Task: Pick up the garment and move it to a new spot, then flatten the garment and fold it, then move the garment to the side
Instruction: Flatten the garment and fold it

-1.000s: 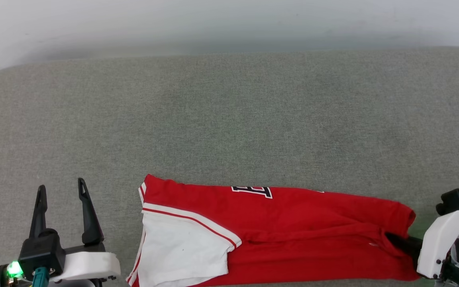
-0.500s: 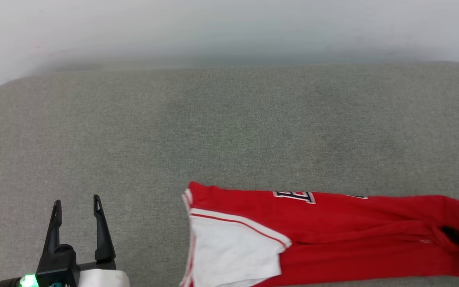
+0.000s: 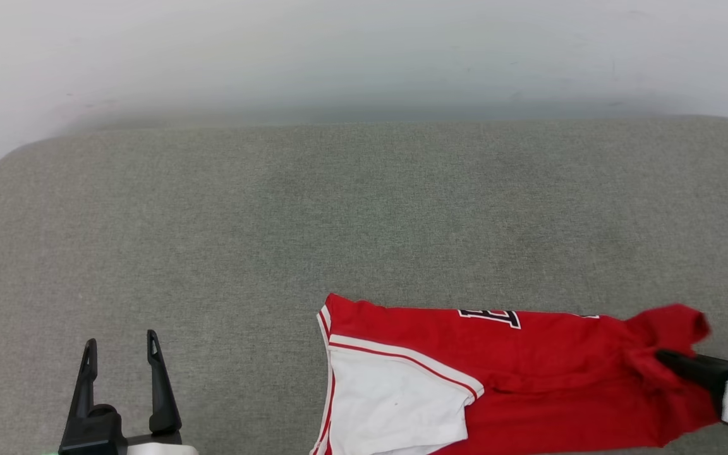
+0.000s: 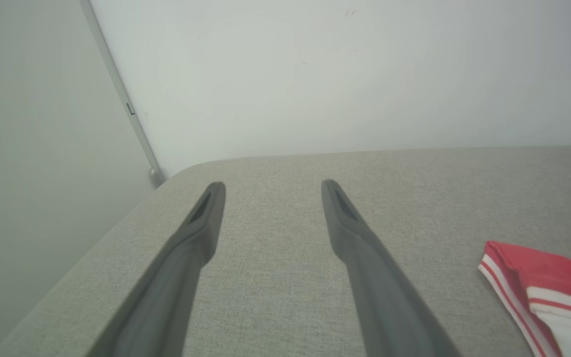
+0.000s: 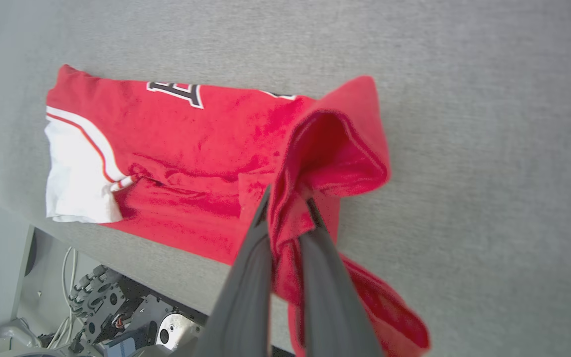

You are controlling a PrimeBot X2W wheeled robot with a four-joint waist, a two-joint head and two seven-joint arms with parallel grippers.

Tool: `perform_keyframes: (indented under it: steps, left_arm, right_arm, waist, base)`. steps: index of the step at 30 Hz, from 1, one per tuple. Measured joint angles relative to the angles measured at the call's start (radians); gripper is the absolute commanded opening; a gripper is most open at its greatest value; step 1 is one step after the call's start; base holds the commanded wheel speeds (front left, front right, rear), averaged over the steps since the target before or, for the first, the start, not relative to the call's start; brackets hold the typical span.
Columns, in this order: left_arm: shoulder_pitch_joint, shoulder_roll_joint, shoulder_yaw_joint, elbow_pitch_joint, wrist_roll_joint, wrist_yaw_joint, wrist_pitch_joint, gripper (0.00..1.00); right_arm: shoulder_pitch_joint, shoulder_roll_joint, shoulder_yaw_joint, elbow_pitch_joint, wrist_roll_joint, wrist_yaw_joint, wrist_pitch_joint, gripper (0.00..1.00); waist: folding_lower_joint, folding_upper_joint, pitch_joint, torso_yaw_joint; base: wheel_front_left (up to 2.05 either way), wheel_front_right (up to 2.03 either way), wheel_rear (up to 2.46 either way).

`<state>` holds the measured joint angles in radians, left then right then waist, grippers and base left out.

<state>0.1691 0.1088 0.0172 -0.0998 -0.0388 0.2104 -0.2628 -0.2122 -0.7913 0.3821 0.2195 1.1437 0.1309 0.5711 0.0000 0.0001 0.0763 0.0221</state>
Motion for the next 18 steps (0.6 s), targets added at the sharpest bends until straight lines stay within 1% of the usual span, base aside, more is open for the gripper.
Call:
perform_keyframes:
  steps: [3, 6, 9, 13, 18]
  left_arm:
    - [0.001, -0.006, 0.0, 0.001, 0.003, -0.008, 0.0, 1.0]
    - [0.001, -0.011, -0.003, 0.002, 0.01, -0.01, 0.0, 1.0]
    - [-0.003, -0.015, -0.006, 0.002, 0.013, -0.016, 0.0, 1.0]
    - [-0.017, -0.02, -0.01, 0.007, 0.016, -0.023, 0.0, 1.0]
    - [-0.032, -0.025, -0.015, 0.01, 0.017, -0.031, 0.0, 1.0]
  right_arm:
    - [0.002, 0.031, 0.002, -0.099, -0.001, 0.0, 0.021, 0.0]
    - [-0.007, 0.075, 0.019, -0.178, -0.032, 0.0, 0.042, 0.0]
    - [-0.042, 0.121, 0.07, -0.229, -0.085, 0.0, 0.072, 0.0]
    - [-0.093, 0.191, 0.146, -0.246, -0.146, 0.0, 0.092, 0.0]
    - [-0.178, 0.258, 0.248, -0.212, -0.216, 0.0, 0.099, 0.0]
  waist:
    - [0.0, 0.0, 0.0, 0.003]
    - [0.0, 0.0, 0.004, 0.008]
    - [0.0, 0.0, 0.011, 0.016]
    - [0.0, 0.0, 0.023, 0.031]
    - [0.0, 0.0, 0.041, 0.047]
  base:
    - [0.0, 0.0, 0.0]
    - [0.0, 0.0, 0.0]
    - [0.0, 0.0, 0.0]
    - [0.0, 0.0, 0.0]
    - [0.0, 0.0, 0.0]
